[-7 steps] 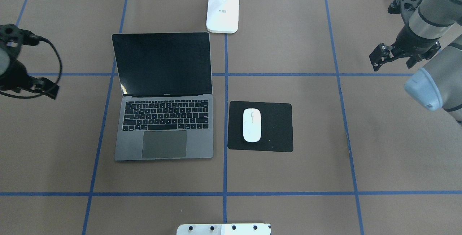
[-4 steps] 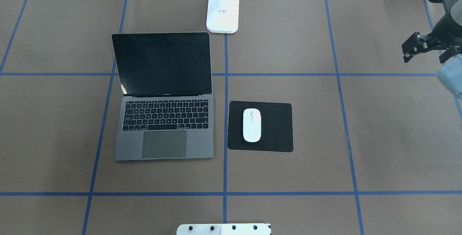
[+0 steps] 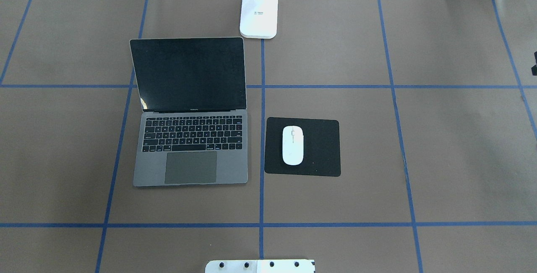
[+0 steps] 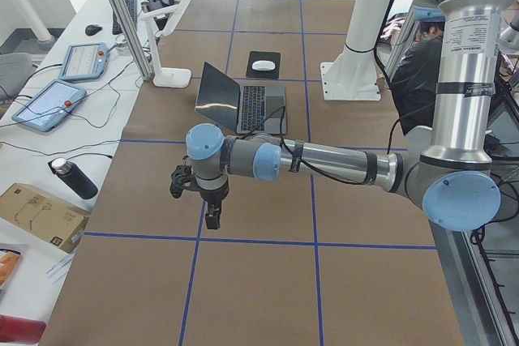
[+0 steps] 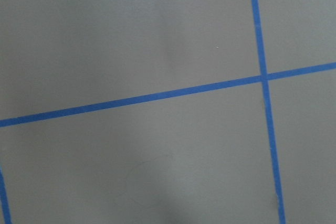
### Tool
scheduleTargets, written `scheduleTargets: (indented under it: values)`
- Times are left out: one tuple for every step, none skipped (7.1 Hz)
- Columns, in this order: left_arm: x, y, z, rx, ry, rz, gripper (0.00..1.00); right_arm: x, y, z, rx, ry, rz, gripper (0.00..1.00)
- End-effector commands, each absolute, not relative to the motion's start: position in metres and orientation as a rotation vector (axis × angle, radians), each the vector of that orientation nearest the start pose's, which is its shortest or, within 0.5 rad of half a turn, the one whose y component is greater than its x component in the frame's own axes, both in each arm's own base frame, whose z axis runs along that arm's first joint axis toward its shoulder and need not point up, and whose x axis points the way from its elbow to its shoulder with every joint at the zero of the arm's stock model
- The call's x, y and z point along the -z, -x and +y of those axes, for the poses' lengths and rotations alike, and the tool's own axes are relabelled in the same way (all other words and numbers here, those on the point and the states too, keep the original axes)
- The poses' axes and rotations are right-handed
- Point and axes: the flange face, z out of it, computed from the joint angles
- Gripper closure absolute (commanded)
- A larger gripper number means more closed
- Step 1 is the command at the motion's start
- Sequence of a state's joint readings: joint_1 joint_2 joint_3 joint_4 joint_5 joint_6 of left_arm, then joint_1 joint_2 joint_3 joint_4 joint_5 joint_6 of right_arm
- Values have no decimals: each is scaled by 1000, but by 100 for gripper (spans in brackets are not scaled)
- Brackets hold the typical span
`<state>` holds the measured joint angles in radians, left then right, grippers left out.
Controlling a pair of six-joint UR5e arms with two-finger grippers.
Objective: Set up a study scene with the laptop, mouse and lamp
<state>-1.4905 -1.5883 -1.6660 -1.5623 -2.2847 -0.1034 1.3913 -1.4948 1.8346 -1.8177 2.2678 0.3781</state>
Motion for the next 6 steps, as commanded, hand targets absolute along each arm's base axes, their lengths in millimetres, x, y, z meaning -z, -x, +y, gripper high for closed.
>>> scheduleTargets:
  values:
    - [-632,31,-506,1,1,714,0,-560,-28,-481,-153,106,-715,0]
    - [-628,32,-507,-1,-13,715,0,-573,-46,-467,-175,110,-715,0]
    - [-626,42,-506,16,-25,718,0,-586,-62,-455,-154,101,-717,0]
    - [-617,55,-505,38,-41,721,0,-595,-70,-445,-144,100,-720,0]
    - [-617,56,-504,41,-43,720,0,-600,-72,-440,-150,109,-721,0]
    - [-616,57,-504,40,-45,721,0,-604,-78,-436,-161,110,-722,0]
